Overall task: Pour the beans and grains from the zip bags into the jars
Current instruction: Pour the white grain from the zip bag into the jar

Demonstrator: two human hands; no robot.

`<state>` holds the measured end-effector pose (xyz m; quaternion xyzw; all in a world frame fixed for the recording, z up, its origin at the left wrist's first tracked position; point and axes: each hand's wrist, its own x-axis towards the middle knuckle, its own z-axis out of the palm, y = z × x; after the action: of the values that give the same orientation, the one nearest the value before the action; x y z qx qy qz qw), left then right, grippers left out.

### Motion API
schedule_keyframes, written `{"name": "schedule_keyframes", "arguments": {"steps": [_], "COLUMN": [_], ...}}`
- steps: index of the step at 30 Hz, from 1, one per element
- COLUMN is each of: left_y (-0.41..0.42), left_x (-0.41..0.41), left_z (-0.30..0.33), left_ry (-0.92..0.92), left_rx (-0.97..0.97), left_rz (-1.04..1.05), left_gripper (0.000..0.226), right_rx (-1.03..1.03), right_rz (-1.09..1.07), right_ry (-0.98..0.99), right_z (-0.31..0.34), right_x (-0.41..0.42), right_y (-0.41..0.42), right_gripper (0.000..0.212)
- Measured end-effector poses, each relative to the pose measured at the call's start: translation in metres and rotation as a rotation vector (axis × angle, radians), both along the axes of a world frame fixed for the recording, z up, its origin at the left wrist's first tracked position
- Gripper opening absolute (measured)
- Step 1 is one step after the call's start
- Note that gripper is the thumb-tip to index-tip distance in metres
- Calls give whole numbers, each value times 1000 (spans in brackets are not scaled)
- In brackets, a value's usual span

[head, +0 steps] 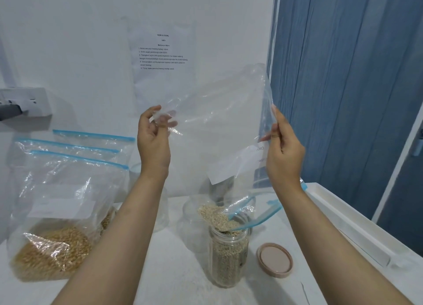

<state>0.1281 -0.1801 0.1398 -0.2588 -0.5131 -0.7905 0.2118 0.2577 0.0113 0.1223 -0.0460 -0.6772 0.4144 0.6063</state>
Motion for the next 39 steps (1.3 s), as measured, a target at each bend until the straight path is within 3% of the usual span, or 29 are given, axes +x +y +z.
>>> {"name": "schedule_keyframes", "arguments": {"steps": [12,17,24,30,34,39], "left_y": [-4,-9,-5,-5,-5,-6], "left_x": [-1,-2,0,-1,-2,-1], "left_z": [-2,3,2,4,5,6], "left_ry": [94,43,50,78,92,108], "left_rx": [-43,-8,-8,-65,-70,-74], "left_rz": [64,137,125,155,159,238], "left_gripper": [24,37,14,37,22,19], "right_rx": [-21,-6,-3,5,1,30], "right_rz": [-7,30,21,12,13,31], "right_ry": [14,29,64,66,66,60], "right_z": [-1,-1,2,5,6,10], "right_x": [0,2,0,1,1,4], "right_y": [0,-2,-2,-2,0,-1], "right_gripper": [42,42,41,42,40,44]}}
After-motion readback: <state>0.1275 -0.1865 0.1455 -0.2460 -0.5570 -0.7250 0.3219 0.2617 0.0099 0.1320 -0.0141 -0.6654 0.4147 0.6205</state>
